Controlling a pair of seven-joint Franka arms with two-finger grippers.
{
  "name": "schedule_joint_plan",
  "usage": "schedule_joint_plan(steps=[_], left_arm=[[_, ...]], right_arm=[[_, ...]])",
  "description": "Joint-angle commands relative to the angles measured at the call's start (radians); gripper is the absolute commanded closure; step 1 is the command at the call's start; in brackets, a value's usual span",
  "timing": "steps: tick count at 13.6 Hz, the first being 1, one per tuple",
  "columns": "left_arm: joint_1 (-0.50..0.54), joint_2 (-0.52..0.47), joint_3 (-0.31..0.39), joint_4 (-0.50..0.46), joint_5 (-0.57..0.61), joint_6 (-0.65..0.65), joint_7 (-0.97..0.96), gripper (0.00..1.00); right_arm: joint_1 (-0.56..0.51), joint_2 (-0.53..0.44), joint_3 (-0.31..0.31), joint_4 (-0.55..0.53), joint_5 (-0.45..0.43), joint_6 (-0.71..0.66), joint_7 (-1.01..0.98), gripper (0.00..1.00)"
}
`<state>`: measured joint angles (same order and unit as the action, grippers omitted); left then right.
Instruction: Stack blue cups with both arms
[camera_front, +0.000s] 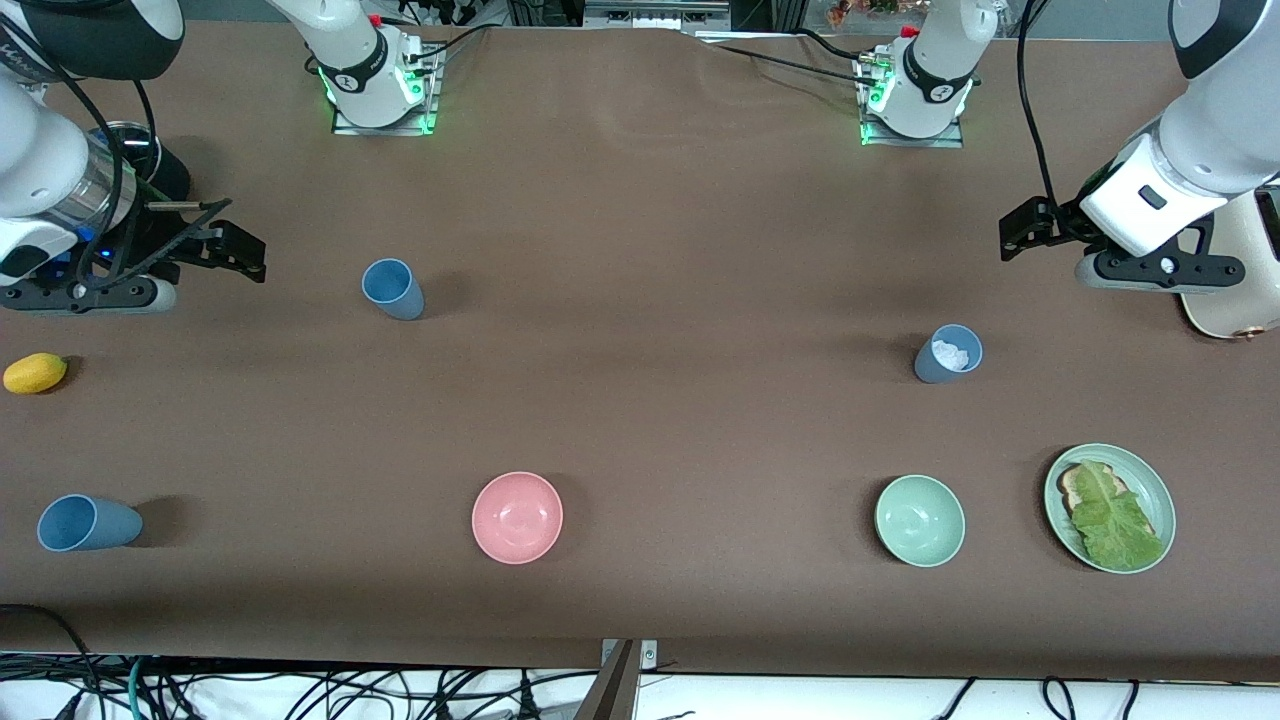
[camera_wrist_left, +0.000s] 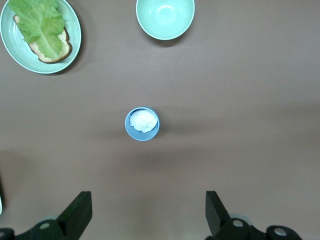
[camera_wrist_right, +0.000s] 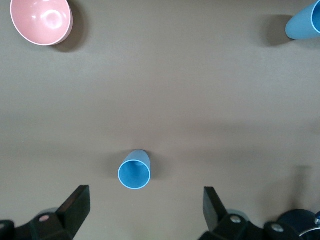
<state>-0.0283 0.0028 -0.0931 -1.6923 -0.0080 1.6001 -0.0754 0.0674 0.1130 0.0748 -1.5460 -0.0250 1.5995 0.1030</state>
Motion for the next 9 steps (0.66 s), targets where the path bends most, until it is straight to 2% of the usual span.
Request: schedule_joint_plan(steps=[1, 7, 9], left_arm=[[-0.001, -0.01, 0.001, 0.002, 0.013, -0.014, 0.005, 0.0], [-0.001, -0.009, 0.006, 0.002, 0.022, -0.014, 0.023, 0.0], [0.011, 0.022, 0.006, 0.002, 0.022, -0.014, 0.023, 0.0]], right_arm=[[-0.008, 0.001, 0.005, 0.004, 0.016, -0.009, 0.007, 0.0], [-0.008, 0.001, 0.005, 0.004, 0.016, -0.007, 0.006, 0.0], [-0.008, 0.001, 0.005, 0.004, 0.016, -0.007, 0.006, 0.0]])
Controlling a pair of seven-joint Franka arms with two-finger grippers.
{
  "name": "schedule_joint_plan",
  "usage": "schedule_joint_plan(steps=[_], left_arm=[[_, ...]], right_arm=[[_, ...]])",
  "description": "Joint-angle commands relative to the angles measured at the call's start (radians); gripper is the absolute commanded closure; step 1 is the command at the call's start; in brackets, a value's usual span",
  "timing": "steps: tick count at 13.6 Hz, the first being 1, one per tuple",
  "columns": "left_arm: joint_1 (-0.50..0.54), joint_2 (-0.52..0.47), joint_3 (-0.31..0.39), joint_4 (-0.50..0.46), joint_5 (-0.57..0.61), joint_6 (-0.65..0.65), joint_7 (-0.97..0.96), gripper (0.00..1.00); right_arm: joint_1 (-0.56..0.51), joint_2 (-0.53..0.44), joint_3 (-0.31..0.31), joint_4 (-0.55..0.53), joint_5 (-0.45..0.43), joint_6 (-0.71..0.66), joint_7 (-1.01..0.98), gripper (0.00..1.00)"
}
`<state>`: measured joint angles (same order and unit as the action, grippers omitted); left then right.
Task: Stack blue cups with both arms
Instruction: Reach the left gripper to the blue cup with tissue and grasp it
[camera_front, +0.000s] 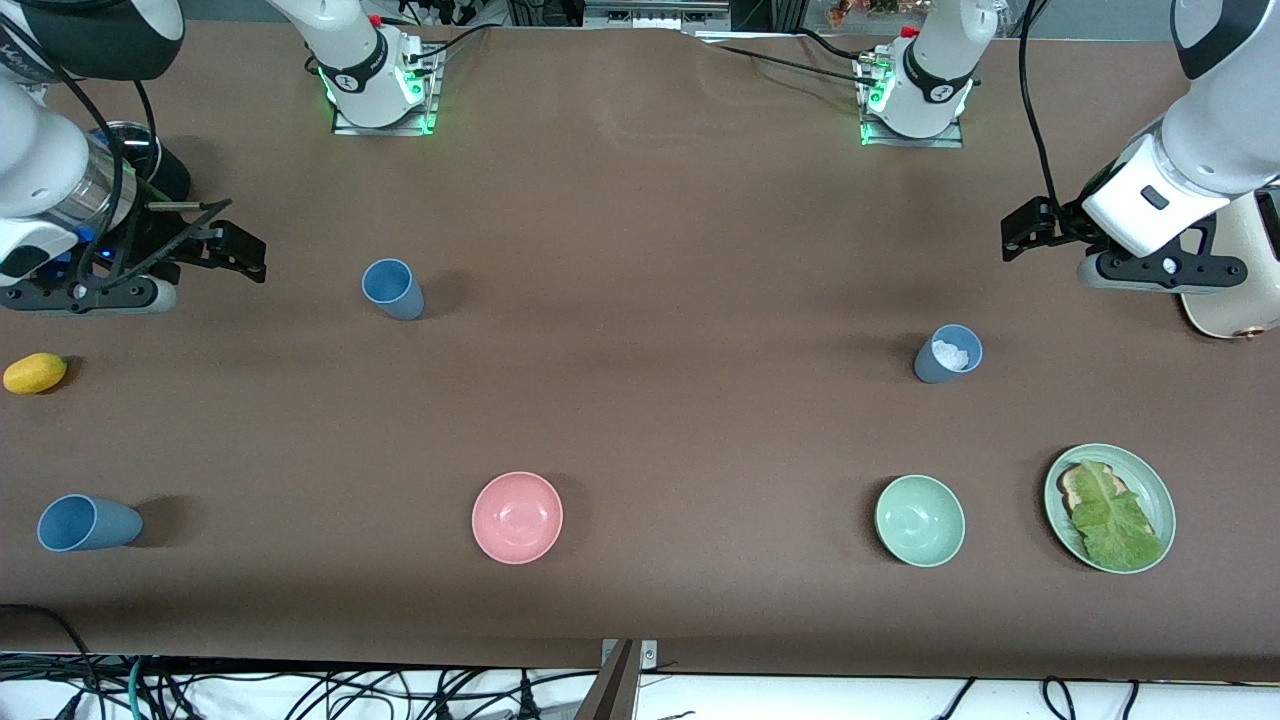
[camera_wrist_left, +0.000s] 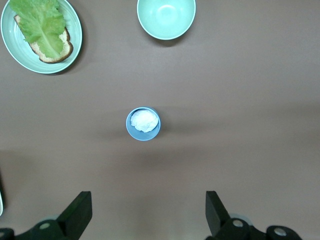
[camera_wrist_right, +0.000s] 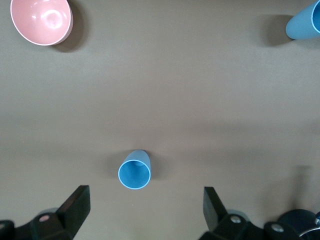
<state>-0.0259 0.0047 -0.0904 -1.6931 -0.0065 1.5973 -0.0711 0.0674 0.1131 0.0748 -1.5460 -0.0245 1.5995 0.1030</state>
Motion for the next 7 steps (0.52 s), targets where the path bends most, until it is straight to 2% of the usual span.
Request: schedule_joint_plan(steps=[1, 4, 7], left_arm=[[0.015, 0.047, 0.004, 0.001, 0.02, -0.013, 0.024, 0.0], [0.05, 0.133, 0.003, 0.001, 0.026, -0.002, 0.039, 0.0], [0.075, 0.222, 0.003, -0.026, 0.069, 0.067, 0.157, 0.0]], right_arm=[[-0.008, 0.0, 0.005, 0.004, 0.015, -0.007, 0.007, 0.0], [-0.008, 0.0, 0.005, 0.004, 0.015, -0.007, 0.007, 0.0], [-0.008, 0.0, 0.003, 0.003, 0.015, -0.001, -0.009, 0.0]])
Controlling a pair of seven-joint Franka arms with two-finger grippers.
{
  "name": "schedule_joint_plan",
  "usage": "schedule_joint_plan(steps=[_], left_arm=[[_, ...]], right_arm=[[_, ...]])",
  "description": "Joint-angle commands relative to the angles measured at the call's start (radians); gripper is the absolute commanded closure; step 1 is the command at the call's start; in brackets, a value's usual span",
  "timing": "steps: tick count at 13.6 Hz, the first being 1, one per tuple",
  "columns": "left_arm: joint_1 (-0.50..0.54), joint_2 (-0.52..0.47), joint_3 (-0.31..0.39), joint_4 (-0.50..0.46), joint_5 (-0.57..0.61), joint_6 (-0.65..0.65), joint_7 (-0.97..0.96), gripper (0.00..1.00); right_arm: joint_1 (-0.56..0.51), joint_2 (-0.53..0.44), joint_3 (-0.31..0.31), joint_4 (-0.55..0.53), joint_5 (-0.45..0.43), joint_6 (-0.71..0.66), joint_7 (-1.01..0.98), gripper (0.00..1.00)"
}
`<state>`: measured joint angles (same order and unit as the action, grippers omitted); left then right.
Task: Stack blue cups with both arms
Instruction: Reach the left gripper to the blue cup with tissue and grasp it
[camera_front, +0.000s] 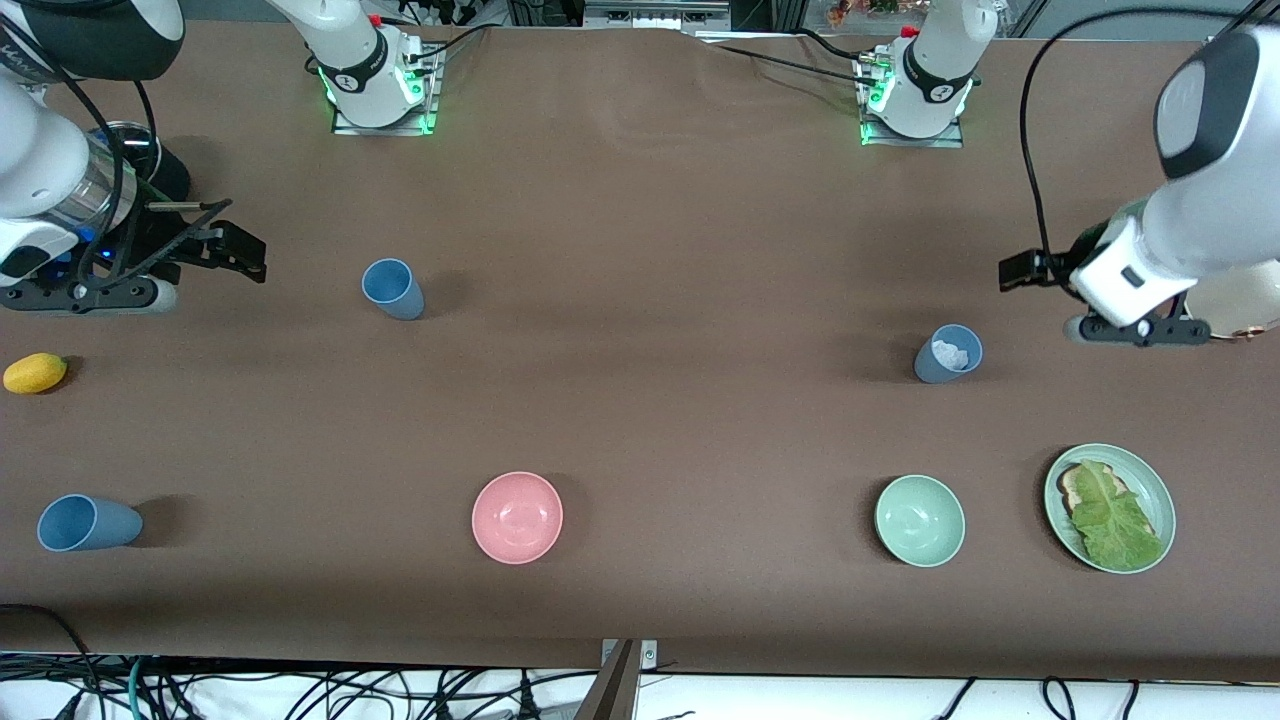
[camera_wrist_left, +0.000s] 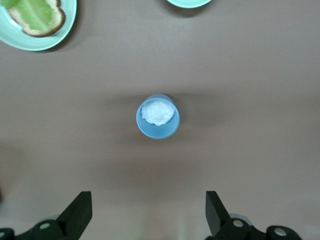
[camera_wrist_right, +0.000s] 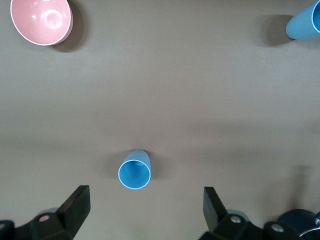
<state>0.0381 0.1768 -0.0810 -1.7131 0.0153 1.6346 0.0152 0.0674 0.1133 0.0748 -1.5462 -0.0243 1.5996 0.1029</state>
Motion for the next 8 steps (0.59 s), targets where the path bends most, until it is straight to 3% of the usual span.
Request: schedule_joint_plan(steps=[1, 5, 8], left_arm=[[0.016, 0.067, -0.005, -0.013, 0.066, 0.068, 0.08, 0.0], [0.059, 0.076, -0.008, -0.211, 0.069, 0.337, 0.083, 0.0], [0.06, 0.13, -0.006, -0.281, 0.069, 0.496, 0.088, 0.01]], right_arm=[[-0.009, 0.005, 0.003, 0.005, 0.015, -0.007, -0.009, 0.0], [-0.014, 0.008, 0.003, 0.011, 0.014, 0.0, 0.001, 0.0], [-0.014, 0.016, 0.002, 0.012, 0.0, -0.003, -0.009, 0.0]])
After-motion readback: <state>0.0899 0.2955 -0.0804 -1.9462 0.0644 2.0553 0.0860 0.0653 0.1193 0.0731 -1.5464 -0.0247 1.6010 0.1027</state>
